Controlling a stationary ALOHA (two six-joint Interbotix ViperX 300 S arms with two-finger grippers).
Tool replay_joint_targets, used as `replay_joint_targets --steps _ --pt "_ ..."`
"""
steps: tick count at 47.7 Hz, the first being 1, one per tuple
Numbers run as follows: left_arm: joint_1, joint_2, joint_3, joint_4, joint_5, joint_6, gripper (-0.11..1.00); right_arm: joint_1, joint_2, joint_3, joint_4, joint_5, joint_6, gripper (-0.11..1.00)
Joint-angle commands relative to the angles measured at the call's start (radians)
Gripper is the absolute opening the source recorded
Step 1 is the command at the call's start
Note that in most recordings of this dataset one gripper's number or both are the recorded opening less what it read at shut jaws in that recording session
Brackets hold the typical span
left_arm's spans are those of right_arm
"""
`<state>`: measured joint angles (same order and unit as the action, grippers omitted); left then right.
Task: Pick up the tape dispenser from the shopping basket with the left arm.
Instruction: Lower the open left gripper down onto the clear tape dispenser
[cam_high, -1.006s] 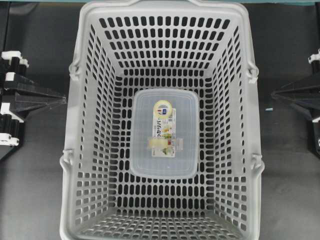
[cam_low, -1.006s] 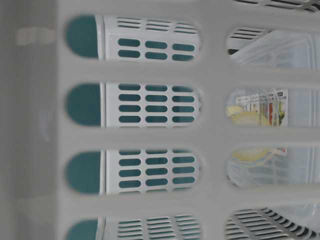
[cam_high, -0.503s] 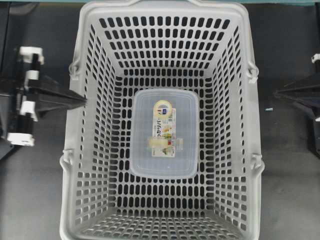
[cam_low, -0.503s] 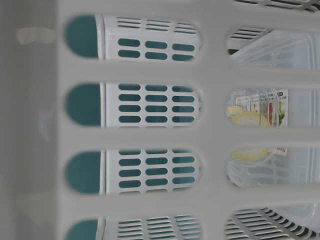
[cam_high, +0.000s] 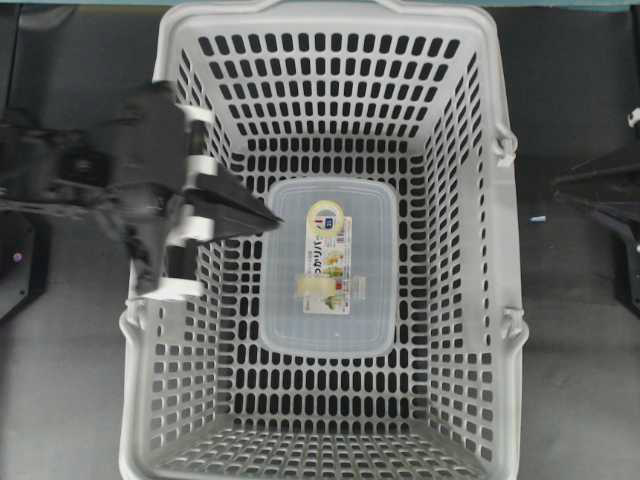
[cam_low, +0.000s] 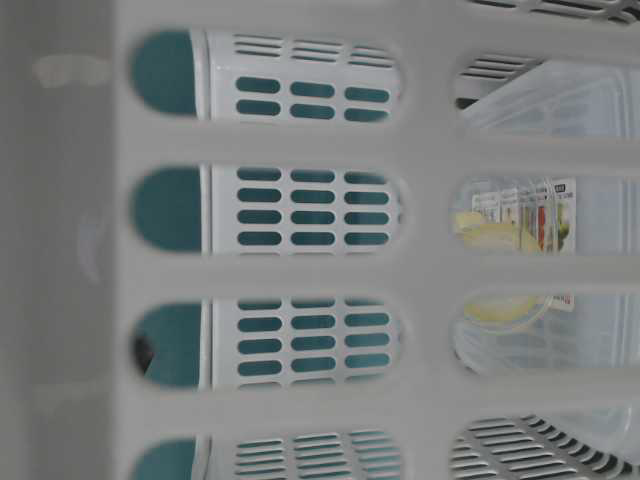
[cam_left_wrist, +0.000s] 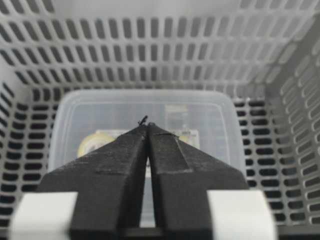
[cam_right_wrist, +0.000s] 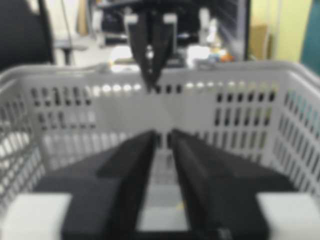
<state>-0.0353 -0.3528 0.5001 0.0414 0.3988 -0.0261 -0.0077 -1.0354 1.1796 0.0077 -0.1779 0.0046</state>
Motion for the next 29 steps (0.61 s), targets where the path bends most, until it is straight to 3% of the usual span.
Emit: replay_joint_targets --steps 1,8,14,17,29 --pt "-0.003 0.051 -0.083 0.003 0.060 0.008 0.11 0.000 0.002 -0.021 0.003 0.005 0.000 0.32" --pt "-0.012 0.133 -0.156 0.003 0.152 0.000 0.55 0.000 -0.002 -0.023 0.002 0.006 0.000 0.63" --pt "-0.021 0.202 -0.204 0.003 0.213 -0.002 0.86 0.000 -0.011 -0.025 0.002 0.008 -0.002 0.72" --pt "-0.026 0.235 -0.224 0.003 0.235 0.000 0.90 0.000 -0.017 -0.025 0.003 0.009 -0.002 0.72" --pt "-0.043 0.364 -0.279 0.003 0.284 0.006 0.88 0.000 -0.040 -0.026 0.003 0.035 0.000 0.72"
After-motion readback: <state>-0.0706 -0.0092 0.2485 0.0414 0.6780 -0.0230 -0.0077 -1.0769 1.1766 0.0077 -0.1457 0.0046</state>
